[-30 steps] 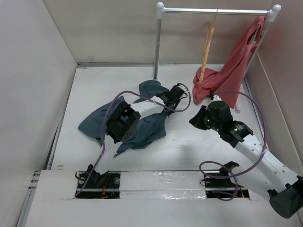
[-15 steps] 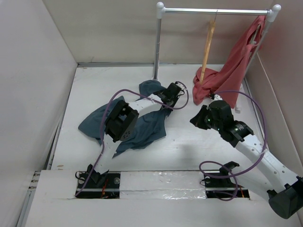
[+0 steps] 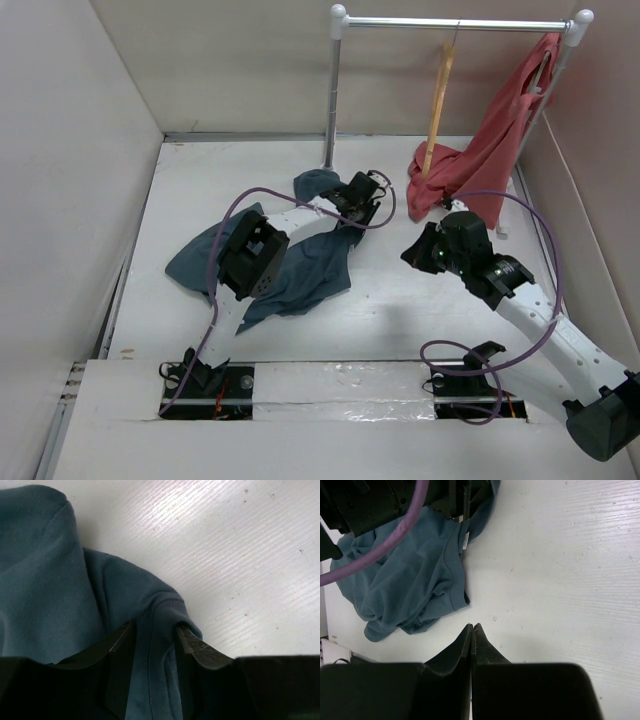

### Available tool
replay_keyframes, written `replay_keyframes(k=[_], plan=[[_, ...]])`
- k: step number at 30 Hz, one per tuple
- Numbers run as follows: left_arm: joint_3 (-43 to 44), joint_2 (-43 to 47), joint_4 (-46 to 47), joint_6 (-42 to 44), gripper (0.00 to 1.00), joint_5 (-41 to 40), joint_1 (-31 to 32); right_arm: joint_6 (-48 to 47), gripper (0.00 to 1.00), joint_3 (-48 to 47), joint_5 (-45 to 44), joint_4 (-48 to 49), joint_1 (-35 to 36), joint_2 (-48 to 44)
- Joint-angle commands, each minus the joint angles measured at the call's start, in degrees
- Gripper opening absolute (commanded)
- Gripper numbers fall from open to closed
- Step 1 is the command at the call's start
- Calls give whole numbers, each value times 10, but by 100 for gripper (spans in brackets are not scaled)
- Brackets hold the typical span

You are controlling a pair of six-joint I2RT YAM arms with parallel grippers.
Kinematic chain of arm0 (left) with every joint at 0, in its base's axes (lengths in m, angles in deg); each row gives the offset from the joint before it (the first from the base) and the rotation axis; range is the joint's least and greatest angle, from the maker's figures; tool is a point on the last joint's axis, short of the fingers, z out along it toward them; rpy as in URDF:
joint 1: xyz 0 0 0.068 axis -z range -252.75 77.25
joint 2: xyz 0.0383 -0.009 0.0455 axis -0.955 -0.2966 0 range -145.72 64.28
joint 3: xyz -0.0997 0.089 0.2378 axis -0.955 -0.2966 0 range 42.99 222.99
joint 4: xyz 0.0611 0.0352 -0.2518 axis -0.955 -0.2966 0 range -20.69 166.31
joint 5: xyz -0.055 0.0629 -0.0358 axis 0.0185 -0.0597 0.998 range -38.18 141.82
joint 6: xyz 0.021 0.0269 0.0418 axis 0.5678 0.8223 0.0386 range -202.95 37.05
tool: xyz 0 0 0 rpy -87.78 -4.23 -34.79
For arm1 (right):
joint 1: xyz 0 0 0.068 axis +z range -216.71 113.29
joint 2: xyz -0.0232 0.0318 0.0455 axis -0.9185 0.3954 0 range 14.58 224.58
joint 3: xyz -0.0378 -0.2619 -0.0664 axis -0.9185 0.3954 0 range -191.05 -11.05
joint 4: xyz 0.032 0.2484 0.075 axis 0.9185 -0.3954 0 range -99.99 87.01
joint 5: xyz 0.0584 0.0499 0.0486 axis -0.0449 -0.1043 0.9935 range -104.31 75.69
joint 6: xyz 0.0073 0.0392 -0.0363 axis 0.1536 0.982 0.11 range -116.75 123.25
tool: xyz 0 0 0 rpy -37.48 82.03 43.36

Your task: Place the t-shirt on the hanger

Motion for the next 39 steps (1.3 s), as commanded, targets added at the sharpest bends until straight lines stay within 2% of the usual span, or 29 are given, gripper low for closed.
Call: replay_keyframes(k=[1,10,13,15,17,23,26,27,29,32,33,34,37,39], plan=[[-16,64,-5,0,32,23,-9,-11,0,-14,10,16,-5,0],[-36,77,-1,-6,16,37,-15,-12,0,-13,13,18,-5,2],[-39,73,-3,-2,16,39,-15,-13,0,-13,14,18,-5,1],[-38,70,-5,2,21,43,-15,-13,0,-12,13,19,-5,-1],[-34,65,-12,7,23,51,-15,-12,0,-12,13,19,-5,-1],[-39,58,-10,9,21,44,-15,-11,0,-10,13,21,-5,-2],[-32,55,-5,8,13,36,-15,-11,0,-7,16,28,-5,-1],[-29,54,-5,7,6,35,-15,-12,0,-5,17,31,-5,1],[-17,51,-8,3,0,25,-15,-14,0,-2,18,38,-5,7],[-17,62,-5,-3,0,14,-15,-12,16,13,20,68,-5,24],[-18,67,-2,-3,0,13,-15,-11,28,21,25,85,-5,31],[-19,76,-3,-7,0,13,-15,-6,32,37,40,117,-5,50],[-26,93,-3,-11,0,11,-20,6,39,59,65,184,-5,92],[-35,102,-5,-16,0,10,-20,23,39,80,70,223,-5,141]])
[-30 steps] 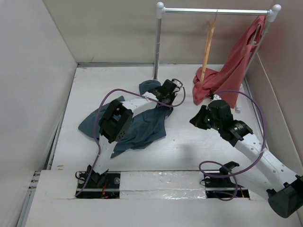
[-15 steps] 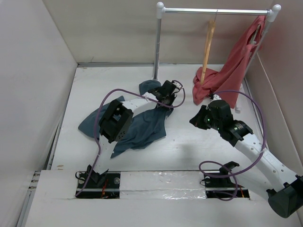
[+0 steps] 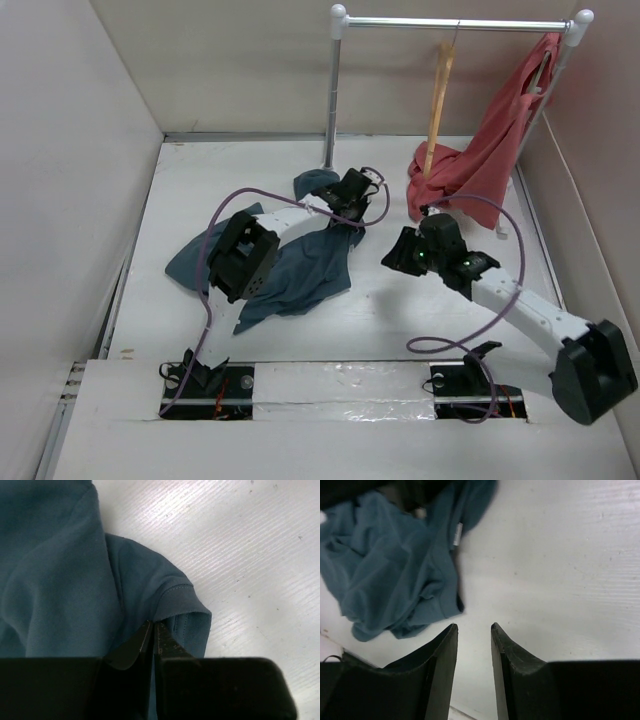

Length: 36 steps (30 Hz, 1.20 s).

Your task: Place the t-shirt on the hanger

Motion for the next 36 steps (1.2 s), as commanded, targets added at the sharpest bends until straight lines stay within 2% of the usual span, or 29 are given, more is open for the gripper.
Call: replay_keyframes(k=[1,7,14,18,23,29,30,31,32,36], plan=[[-4,70,2,-12,0,-17,-5,35,39,27,30,139,-5,59],[-39,127,-4,-38,0,-29,-16,88,36,39,-13,295,47,180],[-55,162,-35,-54,0,-44,-27,139,42,26,-47,433,99,315],[-63,199,-44,-62,0,-30,-39,152,48,-16,-123,443,110,376],[-73,218,-56,-60,0,-23,-39,150,51,-38,-133,491,110,422],[-93,238,-60,-63,0,-28,-45,141,60,-107,-213,417,117,468],[-95,241,-60,-61,0,-29,-45,147,58,-112,-204,411,117,473],[-94,241,-63,-59,0,-35,-45,137,46,-105,-170,452,117,478],[-92,241,-64,-59,0,-35,-45,134,38,-98,-164,464,122,476],[-89,241,-55,-61,0,-24,-51,103,11,-80,-157,479,129,443]])
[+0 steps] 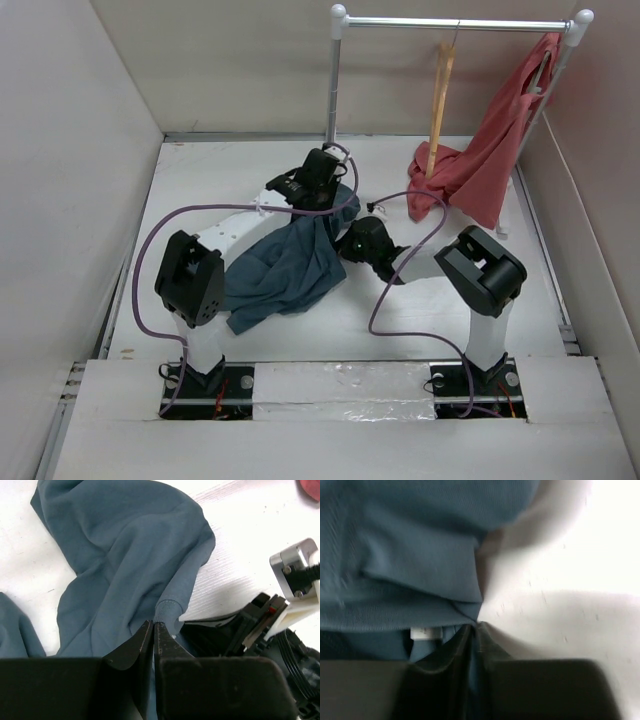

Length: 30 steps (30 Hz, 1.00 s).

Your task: Place the t-shirt on the hanger

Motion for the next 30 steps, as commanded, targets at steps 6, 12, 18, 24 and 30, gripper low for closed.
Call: replay_keyframes(k=[6,12,18,24,30], plan=[[7,27,10,-3,0,4,-11,-50,0,22,-16,-51,12,-116],[21,32,32,-18,0,29,-11,-81,0,61,-101,-262,17,-309],[7,52,67,-49,0,57,8,-80,0,73,-93,-419,2,-442],[-10,38,106,-81,0,102,37,-70,0,68,-41,-504,-53,-392],[-4,29,116,-79,0,118,57,-83,14,17,-37,-555,-67,-395]])
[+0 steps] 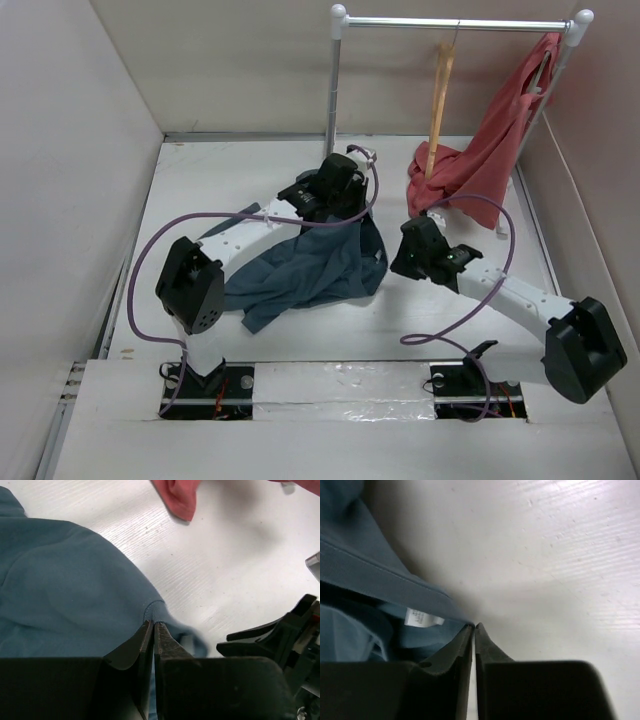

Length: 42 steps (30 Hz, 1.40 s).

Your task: Place the t-shirt on the hanger

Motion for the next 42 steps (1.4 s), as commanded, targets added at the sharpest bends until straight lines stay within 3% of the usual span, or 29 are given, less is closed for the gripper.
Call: replay_keyframes(k=[1,4,6,7,9,10,11,14,20,21,22,25,28,33,42], plan=[[0,13,35,-9,0,18,-1,-22,36,-62,-1,-73,-2,-45],[-6,14,40,-11,0,26,-1,-40,62,-150,-7,-119,3,-102],[-11,17,44,-12,0,28,-1,-61,61,-203,-4,-118,10,-126],[-12,18,46,-13,0,28,-1,-73,45,-264,1,-121,10,-132],[-13,19,47,-13,0,29,-1,-105,21,-342,-3,-135,2,-117],[-13,20,48,-12,0,30,-1,-115,0,-382,-8,-153,-5,-105],[-14,20,48,-12,0,32,-1,-142,0,-460,-18,-159,-21,-75],[-19,21,55,-14,0,40,-1,-194,0,-576,-42,-161,-64,-29],[-35,25,70,-18,0,55,-1,-228,0,-725,17,-168,-186,91],[-36,26,72,-18,0,56,-1,-228,2,-738,18,-171,-194,106],[-38,26,74,-19,0,60,4,-233,22,-752,17,-176,-199,134],[-43,29,76,-19,0,60,9,-255,62,-828,14,-200,-211,187],[-49,27,77,-21,0,64,9,-292,76,-907,17,-212,-211,254],[-50,27,76,-21,0,70,21,-321,78,-962,-28,-221,-211,337],[-54,35,67,-19,0,72,21,-342,63,-961,-75,-201,-217,396]])
